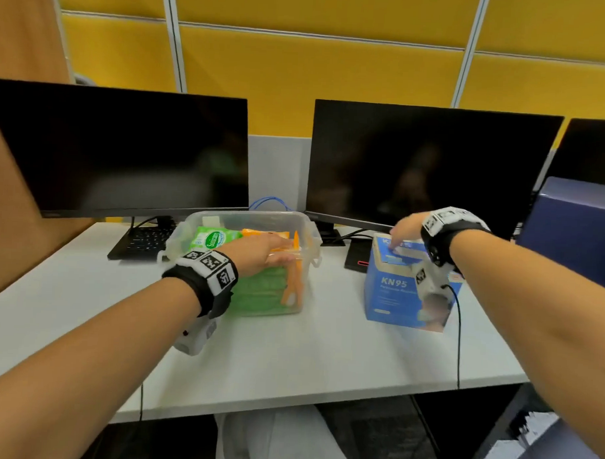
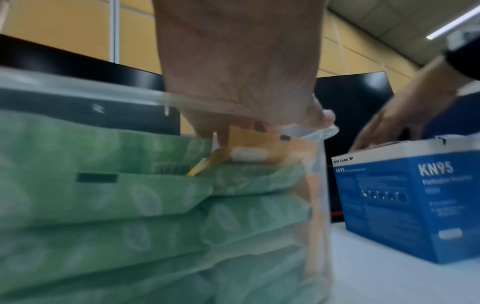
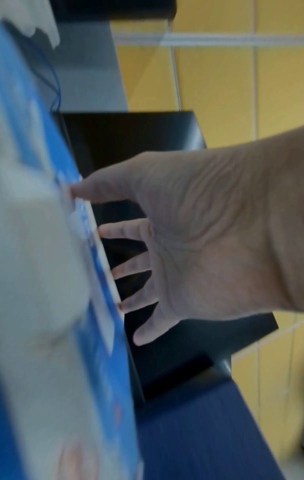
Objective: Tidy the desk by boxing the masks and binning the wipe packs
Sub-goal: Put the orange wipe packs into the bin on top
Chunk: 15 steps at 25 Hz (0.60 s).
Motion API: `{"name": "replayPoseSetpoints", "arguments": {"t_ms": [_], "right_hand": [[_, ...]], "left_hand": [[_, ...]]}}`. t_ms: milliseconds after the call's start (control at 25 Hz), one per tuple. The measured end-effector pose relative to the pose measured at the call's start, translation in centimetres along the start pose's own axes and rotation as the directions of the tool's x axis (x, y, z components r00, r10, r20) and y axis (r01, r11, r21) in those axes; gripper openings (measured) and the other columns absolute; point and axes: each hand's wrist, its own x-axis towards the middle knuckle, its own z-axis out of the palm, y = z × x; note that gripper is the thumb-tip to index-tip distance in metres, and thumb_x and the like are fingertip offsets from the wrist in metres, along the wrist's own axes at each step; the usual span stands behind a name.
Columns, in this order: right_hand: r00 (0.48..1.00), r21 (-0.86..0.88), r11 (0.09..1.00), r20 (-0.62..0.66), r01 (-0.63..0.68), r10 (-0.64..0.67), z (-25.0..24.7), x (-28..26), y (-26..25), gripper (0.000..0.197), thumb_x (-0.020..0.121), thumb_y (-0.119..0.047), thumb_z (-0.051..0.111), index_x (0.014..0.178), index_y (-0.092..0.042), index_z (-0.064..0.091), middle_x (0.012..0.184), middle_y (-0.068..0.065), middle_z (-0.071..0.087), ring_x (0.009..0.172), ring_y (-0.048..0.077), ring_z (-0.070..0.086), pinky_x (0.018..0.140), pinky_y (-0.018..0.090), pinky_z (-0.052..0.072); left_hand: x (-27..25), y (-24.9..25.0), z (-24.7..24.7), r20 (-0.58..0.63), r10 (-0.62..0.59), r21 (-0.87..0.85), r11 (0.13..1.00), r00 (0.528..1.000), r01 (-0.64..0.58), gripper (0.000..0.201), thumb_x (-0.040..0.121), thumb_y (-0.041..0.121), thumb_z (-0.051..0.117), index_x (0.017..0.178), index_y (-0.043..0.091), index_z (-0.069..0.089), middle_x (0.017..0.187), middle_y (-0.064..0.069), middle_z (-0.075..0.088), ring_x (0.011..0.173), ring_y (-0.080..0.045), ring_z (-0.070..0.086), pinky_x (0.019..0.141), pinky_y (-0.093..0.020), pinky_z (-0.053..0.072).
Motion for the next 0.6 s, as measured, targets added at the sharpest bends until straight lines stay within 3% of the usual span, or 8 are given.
{"name": "replayPoseSetpoints", "arguments": {"t_ms": [160,200,280,360,480,600], "right_hand": [[0.994,0.267,0.958,-0.005,-0.107,0.113,2.4,-2.8,2.9,0.080,0.073,-0.066,0.065,0.139,-0.026,0.046,0.140,0.005,0.050,0.122,0.027,0.052,0.089,0.038,0.041],[0.990,0.295,0.947,-0.023,-0.128,0.141,2.7,-3.1,2.9,0.080,0.069,-0.071,0.064,0.134,-0.025,0.052,0.134,0.006,0.055,0.114,0.028,0.056,0.087,0.037,0.041],[0.981,0.277,0.952,-0.107,-0.128,0.164,2.9,-3.0,2.4,0.074,0.062,-0.080,0.060,0.106,-0.020,0.065,0.109,0.006,0.066,0.094,0.026,0.062,0.087,0.034,0.048],[0.985,0.218,0.972,-0.124,-0.091,0.120,2.8,-2.1,1.0,0.069,0.065,-0.081,0.054,0.087,-0.017,0.067,0.088,0.002,0.069,0.084,0.023,0.066,0.086,0.034,0.051],[0.995,0.190,0.981,-0.088,-0.021,0.038,3.3,-3.1,-1.3,0.059,0.081,-0.073,0.045,0.086,-0.017,0.064,0.072,0.000,0.067,0.072,0.019,0.065,0.070,0.030,0.046],[0.992,0.137,0.990,-0.125,0.021,-0.004,3.3,-4.8,-2.1,0.045,0.092,-0.061,0.041,0.097,-0.019,0.057,0.085,0.001,0.059,0.086,0.023,0.055,0.081,0.033,0.039]], "left_hand": [[4.3,0.4,1.1,0.028,-0.190,-0.011,0.982,0.981,0.190,0.059,0.090,0.063,0.037,0.120,0.019,0.060,0.127,-0.006,0.060,0.117,-0.025,0.055,0.103,-0.042,0.041],[5.4,0.3,1.4,0.024,-0.246,0.000,0.969,0.969,0.246,0.070,0.082,0.071,0.035,0.123,0.019,0.059,0.130,-0.008,0.058,0.119,-0.027,0.054,0.105,-0.045,0.040],[7.2,0.9,1.9,-0.006,-0.368,0.045,0.929,0.930,0.368,0.083,0.074,0.077,0.031,0.133,0.022,0.049,0.140,-0.011,0.050,0.130,-0.034,0.045,0.109,-0.051,0.033],[7.7,2.0,1.8,-0.089,-0.429,0.037,0.901,0.899,0.433,0.070,0.087,0.063,0.040,0.140,0.018,0.040,0.142,-0.016,0.044,0.134,-0.037,0.038,0.108,-0.047,0.032],[5.6,2.0,1.1,-0.191,-0.362,0.003,0.929,0.912,0.370,0.046,0.094,0.040,0.049,0.130,0.013,0.050,0.134,-0.019,0.042,0.126,-0.037,0.040,0.104,-0.041,0.033],[1.5,-0.1,0.4,-0.136,-0.281,0.198,0.932,0.950,0.304,0.036,0.100,0.033,0.034,0.127,0.018,0.053,0.129,-0.016,0.045,0.122,-0.033,0.040,0.102,-0.040,0.033]]}}
